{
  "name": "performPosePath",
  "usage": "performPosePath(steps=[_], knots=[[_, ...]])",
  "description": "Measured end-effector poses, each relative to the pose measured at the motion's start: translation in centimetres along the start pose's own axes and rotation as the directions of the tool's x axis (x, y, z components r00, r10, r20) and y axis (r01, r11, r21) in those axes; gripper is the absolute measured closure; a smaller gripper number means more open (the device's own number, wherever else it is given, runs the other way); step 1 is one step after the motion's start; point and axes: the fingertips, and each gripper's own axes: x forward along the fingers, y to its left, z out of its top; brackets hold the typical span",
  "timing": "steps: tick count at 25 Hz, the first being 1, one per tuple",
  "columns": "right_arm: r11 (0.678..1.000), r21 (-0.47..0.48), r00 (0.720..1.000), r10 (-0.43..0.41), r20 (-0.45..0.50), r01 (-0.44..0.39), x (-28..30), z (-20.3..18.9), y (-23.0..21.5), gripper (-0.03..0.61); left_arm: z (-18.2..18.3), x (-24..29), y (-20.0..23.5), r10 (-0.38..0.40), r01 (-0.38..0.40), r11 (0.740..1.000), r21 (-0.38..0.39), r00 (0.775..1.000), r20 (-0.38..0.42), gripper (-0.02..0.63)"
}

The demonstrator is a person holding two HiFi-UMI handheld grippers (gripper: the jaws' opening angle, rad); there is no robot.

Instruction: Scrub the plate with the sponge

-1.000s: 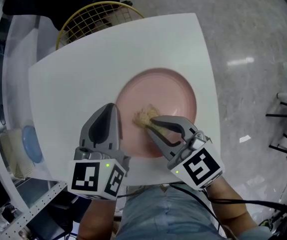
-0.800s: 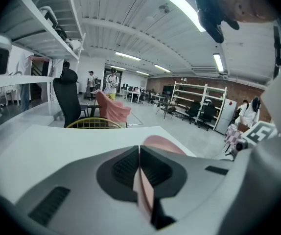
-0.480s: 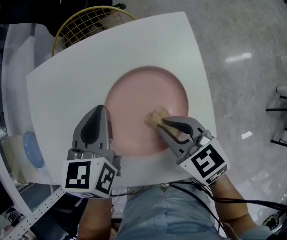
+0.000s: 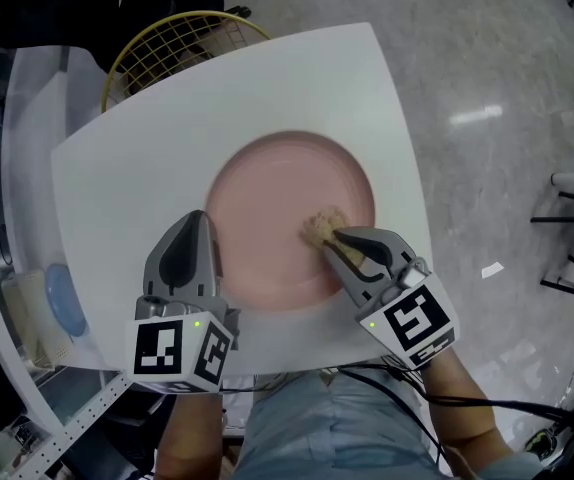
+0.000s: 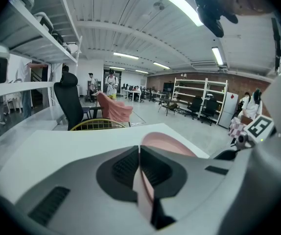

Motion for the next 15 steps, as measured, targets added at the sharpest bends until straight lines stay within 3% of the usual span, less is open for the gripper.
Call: performPosePath(steps=[15], knots=[[1.000, 0.001, 0.998, -0.009, -0.054, 0.009, 1.4, -0.3, -0.1, 0.525, -4.7, 3.0, 2.8, 0.005, -0.005, 1.000, -0.004, 1.000, 0.001, 0.592]])
